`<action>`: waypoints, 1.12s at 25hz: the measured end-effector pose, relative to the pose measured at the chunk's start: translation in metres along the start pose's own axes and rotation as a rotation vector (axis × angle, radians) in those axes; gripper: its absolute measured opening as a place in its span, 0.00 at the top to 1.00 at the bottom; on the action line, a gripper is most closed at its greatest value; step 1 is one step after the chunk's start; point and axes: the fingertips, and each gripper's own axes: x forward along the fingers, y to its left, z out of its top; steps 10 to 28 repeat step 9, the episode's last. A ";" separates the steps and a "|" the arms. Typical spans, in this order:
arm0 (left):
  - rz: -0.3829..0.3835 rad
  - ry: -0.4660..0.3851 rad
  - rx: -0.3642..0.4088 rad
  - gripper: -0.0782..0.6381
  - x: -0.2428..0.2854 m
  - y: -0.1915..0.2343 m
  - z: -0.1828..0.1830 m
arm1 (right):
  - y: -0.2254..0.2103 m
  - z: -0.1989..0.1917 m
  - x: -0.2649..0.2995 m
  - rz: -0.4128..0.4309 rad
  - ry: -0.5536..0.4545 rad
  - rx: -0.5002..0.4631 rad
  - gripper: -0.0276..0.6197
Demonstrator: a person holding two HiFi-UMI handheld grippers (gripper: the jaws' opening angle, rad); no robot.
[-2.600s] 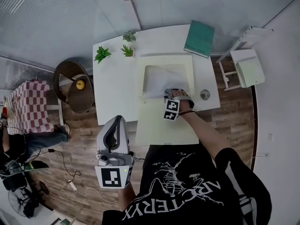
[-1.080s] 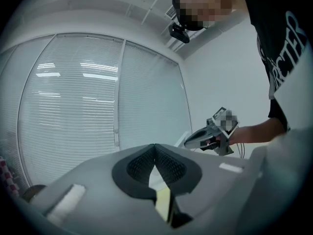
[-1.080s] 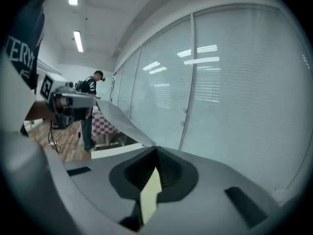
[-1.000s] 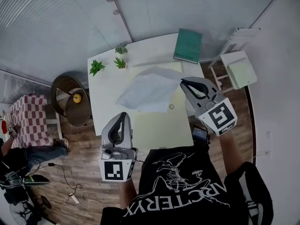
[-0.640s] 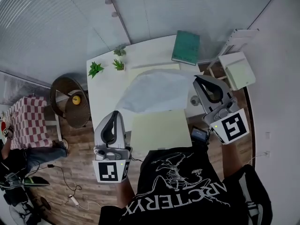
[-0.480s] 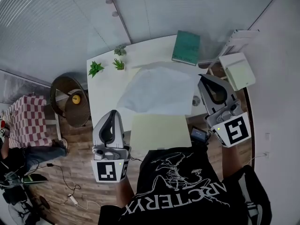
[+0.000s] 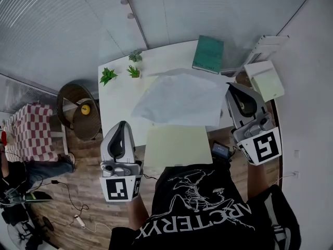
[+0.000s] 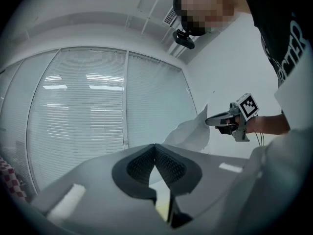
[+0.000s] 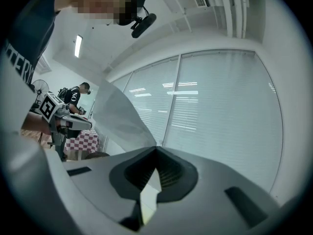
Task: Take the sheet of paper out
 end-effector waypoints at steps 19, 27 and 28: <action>-0.008 0.017 -0.002 0.87 0.001 -0.006 -0.002 | -0.002 -0.001 -0.004 -0.012 0.007 -0.017 0.94; -0.008 0.017 -0.002 0.87 0.001 -0.006 -0.002 | -0.002 -0.001 -0.004 -0.012 0.007 -0.017 0.94; -0.008 0.017 -0.002 0.87 0.001 -0.006 -0.002 | -0.002 -0.001 -0.004 -0.012 0.007 -0.017 0.94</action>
